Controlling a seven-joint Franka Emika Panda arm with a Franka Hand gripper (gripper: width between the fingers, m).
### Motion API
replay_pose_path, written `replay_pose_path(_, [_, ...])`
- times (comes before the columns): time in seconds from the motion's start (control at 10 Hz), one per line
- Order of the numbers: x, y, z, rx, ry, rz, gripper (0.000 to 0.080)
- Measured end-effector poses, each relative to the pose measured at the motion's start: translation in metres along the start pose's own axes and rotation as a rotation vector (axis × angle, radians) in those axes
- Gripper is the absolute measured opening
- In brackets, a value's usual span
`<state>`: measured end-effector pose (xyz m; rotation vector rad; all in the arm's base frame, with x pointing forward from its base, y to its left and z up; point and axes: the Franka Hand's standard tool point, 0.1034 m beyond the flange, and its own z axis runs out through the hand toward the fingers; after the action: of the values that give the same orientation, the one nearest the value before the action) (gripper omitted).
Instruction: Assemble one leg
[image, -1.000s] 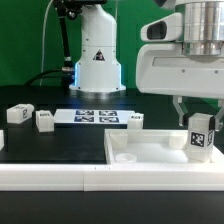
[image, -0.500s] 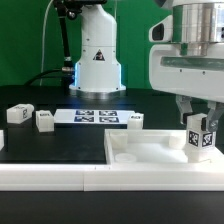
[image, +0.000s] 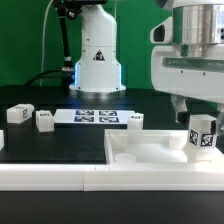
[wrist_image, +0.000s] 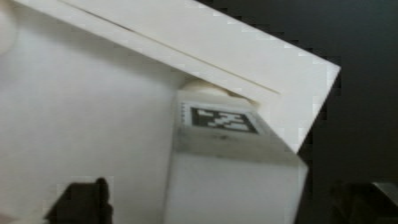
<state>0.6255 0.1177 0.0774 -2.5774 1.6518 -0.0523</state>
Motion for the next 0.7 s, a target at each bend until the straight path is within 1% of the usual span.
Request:
replay_pose_path(0.1, [-0.0018, -0.0006, 0.0, 0.0, -0.001, -0.068, 0.0644])
replay_pose_path(0.3, [-0.0045, -0.001, 0.0012, -0.005, -0.004, -0.308, 0.0649])
replay_pose_path(0.5, [0.0005, -0.0004, 0.0025, -0.005, -0.004, -0.545, 0.0649])
replay_pose_path(0.7, [0.0008, -0.0002, 0.0028, -0.008, -0.001, -0.729, 0.0649])
